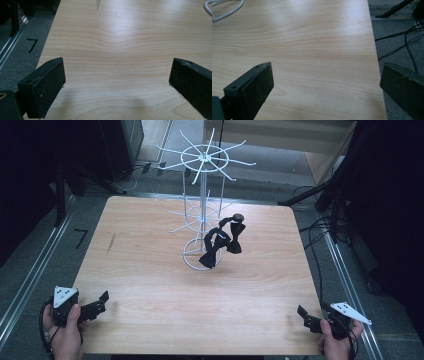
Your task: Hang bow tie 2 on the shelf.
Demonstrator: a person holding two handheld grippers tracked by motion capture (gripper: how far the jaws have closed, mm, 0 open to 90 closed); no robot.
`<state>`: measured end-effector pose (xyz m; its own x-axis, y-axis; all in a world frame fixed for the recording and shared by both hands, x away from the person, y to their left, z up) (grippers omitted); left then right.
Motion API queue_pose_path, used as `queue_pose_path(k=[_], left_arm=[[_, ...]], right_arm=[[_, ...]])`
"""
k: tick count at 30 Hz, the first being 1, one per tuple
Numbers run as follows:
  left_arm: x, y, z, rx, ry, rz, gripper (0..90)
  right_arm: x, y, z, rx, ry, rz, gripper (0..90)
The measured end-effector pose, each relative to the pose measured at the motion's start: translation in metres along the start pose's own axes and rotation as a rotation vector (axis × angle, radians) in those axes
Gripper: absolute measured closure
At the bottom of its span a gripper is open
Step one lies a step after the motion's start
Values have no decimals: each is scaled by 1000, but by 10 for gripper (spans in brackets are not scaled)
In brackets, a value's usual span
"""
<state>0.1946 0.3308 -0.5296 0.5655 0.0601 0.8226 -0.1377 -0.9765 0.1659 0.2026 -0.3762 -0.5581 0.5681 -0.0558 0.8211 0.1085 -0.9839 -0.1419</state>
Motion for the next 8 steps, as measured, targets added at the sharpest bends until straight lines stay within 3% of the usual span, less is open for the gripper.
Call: queue_pose_path(k=[8], left_arm=[[0, 6, 1, 11, -12, 46, 10]], right_arm=[[-1, 0, 0, -4, -8, 10, 0]])
Point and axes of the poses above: each handheld gripper's, and its own axes: z roughly forward along the jaws, x roughly out of its top, y roughly to its right, the point moved 1 cm from there along z, roughly forward along the jaws, and after that the axes turned 7 degrees about -x, right-handed, at the moved point
